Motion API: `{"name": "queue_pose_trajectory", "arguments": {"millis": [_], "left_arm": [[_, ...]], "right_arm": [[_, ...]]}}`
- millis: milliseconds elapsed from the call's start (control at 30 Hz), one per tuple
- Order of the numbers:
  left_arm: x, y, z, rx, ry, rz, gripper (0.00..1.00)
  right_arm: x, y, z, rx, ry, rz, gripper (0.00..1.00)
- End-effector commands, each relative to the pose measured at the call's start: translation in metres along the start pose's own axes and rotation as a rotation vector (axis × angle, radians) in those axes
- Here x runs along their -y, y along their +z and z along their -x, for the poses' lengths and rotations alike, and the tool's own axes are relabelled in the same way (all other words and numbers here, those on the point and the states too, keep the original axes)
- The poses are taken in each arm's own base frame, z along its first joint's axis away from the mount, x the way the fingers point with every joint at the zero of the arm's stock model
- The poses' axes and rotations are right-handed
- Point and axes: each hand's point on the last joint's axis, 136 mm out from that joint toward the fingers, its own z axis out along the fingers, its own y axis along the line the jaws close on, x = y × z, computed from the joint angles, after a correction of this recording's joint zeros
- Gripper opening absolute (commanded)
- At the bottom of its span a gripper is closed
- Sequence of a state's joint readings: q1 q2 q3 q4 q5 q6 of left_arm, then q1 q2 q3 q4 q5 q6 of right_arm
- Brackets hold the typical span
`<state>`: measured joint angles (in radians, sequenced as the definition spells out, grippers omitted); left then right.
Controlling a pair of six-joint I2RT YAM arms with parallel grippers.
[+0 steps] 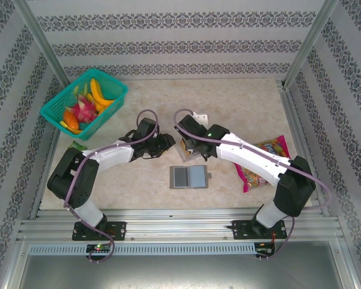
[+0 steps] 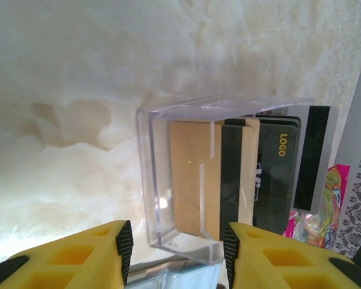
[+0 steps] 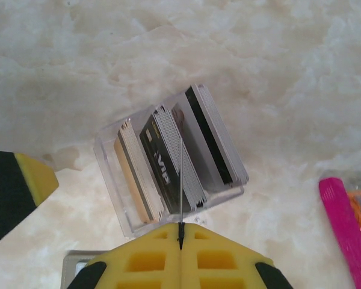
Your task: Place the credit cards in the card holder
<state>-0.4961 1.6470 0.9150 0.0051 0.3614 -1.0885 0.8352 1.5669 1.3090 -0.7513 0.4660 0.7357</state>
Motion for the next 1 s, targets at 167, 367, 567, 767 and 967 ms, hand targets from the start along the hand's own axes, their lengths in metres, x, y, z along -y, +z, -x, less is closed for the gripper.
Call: {"name": "queue_pose_trajectory", "arguments": {"millis": [167,367,567,767,967], "left_arm": [[-0.013,-0.025,-0.024,-0.007,0.073,0.035,0.47],[-0.035,-0.028,-0.058,-0.057,0.098,0.064,0.47],[-0.042,-0.021,-0.086,-0.107,0.138,0.084,0.48],[-0.046,-0.010,-0.096,-0.134,0.151,0.124,0.47],[-0.051,-0.002,-0.104,-0.161,0.152,0.142,0.45]], "right_arm": [[-0.004,-0.012,-0.041,0.007,0.179,0.296,0.00],[-0.004,0.004,-0.086,-0.088,0.306,0.574,0.00],[0.003,0.012,-0.110,-0.113,0.358,0.643,0.00],[0.005,0.015,-0.117,-0.125,0.363,0.667,0.00],[-0.005,0.023,-0.124,-0.173,0.379,0.706,0.00]]}}
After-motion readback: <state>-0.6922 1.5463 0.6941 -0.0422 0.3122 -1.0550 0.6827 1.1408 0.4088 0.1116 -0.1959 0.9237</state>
